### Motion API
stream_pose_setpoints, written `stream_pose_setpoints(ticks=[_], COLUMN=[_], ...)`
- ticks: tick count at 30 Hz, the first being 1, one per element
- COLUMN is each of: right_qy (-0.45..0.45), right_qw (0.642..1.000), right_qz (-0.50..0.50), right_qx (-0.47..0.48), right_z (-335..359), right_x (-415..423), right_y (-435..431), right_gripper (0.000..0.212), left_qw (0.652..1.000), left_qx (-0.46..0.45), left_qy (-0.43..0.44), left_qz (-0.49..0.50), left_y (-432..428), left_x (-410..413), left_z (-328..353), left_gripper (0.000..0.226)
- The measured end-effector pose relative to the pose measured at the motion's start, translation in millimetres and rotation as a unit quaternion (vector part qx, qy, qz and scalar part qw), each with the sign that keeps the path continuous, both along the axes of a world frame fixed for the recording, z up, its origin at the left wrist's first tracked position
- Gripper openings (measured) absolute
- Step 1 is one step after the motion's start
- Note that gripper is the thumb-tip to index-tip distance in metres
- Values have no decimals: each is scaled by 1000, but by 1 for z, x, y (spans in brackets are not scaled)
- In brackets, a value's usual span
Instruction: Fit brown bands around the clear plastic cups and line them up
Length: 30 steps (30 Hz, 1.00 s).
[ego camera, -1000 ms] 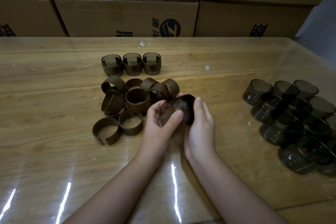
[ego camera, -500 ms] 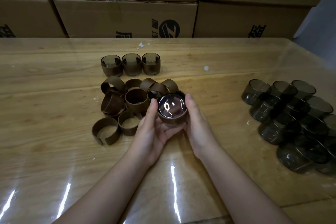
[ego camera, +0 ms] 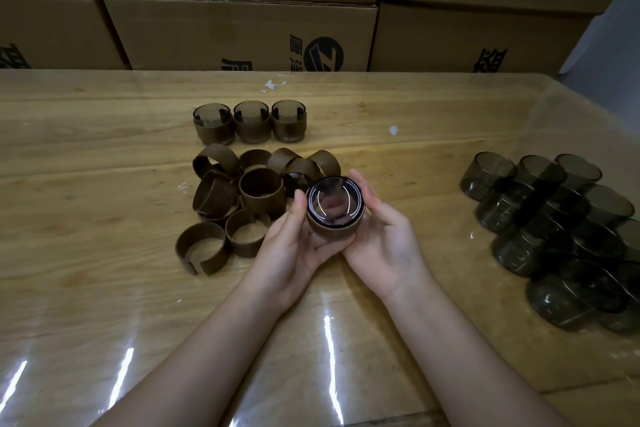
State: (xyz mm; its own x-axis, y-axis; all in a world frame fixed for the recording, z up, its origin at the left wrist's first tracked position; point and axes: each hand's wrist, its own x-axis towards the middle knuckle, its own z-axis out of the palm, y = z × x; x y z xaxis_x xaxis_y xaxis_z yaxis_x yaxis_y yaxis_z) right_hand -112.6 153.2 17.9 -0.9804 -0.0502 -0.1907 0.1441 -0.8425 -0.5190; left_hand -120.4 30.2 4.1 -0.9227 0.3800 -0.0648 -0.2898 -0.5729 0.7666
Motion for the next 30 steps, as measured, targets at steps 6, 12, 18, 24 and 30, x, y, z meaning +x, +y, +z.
stream_pose_setpoints(ticks=[6,12,18,24,30], right_qy=[6,32,139,184,152], right_qw=[998,996,882,847,859], right_qz=[28,-20,-82,-169,-199], right_qx=[-58,79,442,469,447], right_z=[0,7,15,9,4], right_x=[1,3,15,14,12], right_y=[2,1,20,11,4], right_gripper=[37,36,29,18,27], left_qw=[1000,995,959,958,989], left_qx=[-15,-86,-246,-228,-131], left_qy=[11,35,142,175,66], left_qz=[0,37,-2,-11,-19], left_y=[0,8,10,6,8], left_x=[-1,3,13,12,10], left_z=[2,1,-2,-4,-3], left_gripper=[49,52,59,50,36])
